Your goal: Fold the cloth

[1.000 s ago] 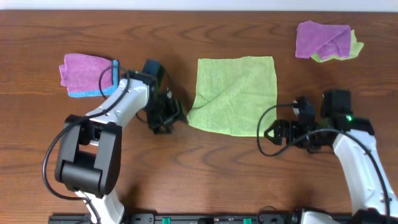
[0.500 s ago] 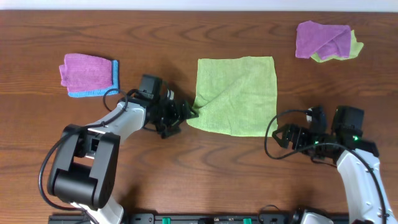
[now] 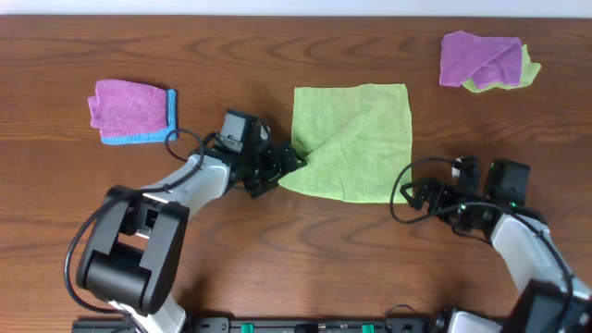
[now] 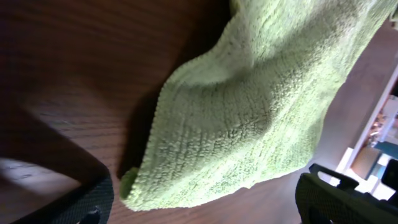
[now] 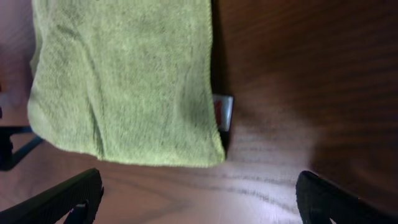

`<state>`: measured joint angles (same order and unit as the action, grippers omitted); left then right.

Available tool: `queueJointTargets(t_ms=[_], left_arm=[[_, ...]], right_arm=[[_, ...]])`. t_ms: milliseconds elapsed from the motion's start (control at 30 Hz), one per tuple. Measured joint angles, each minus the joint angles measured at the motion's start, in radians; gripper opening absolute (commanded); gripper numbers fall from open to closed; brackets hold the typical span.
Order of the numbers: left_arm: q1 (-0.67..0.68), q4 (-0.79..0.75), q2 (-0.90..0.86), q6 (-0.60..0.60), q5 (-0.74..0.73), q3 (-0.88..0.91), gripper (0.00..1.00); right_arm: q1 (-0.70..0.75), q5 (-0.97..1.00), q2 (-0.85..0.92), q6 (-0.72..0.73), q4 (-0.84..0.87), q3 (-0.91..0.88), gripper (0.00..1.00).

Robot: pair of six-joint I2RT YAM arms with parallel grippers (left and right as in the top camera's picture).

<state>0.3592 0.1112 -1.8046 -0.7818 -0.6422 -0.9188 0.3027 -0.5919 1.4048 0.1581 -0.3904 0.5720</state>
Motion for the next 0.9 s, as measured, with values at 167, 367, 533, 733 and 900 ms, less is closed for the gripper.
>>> queueJointTargets(t_ms=[167,367,533,733,900], left_arm=[[0.022,-0.029,-0.008,-0.017,0.018,0.0,0.91],[0.023,-0.065,-0.04,-0.051,0.007,-0.005,0.7],[0.023,-0.074,-0.055,-0.058,-0.001,-0.007,0.54],[0.024,-0.073,-0.068,-0.06,0.004,-0.006,0.4],[0.024,-0.071,-0.072,-0.06,0.007,-0.005,0.33]], right_arm=[[0.002,-0.045,0.072,0.019,0.073,0.002,0.99],[0.002,-0.113,0.126,0.026,0.139,0.01,0.98],[0.002,-0.145,0.157,0.03,0.174,0.018,0.96],[-0.001,-0.179,0.2,0.038,0.194,0.032,0.89],[-0.024,-0.2,0.238,0.055,0.214,0.044,0.78]])
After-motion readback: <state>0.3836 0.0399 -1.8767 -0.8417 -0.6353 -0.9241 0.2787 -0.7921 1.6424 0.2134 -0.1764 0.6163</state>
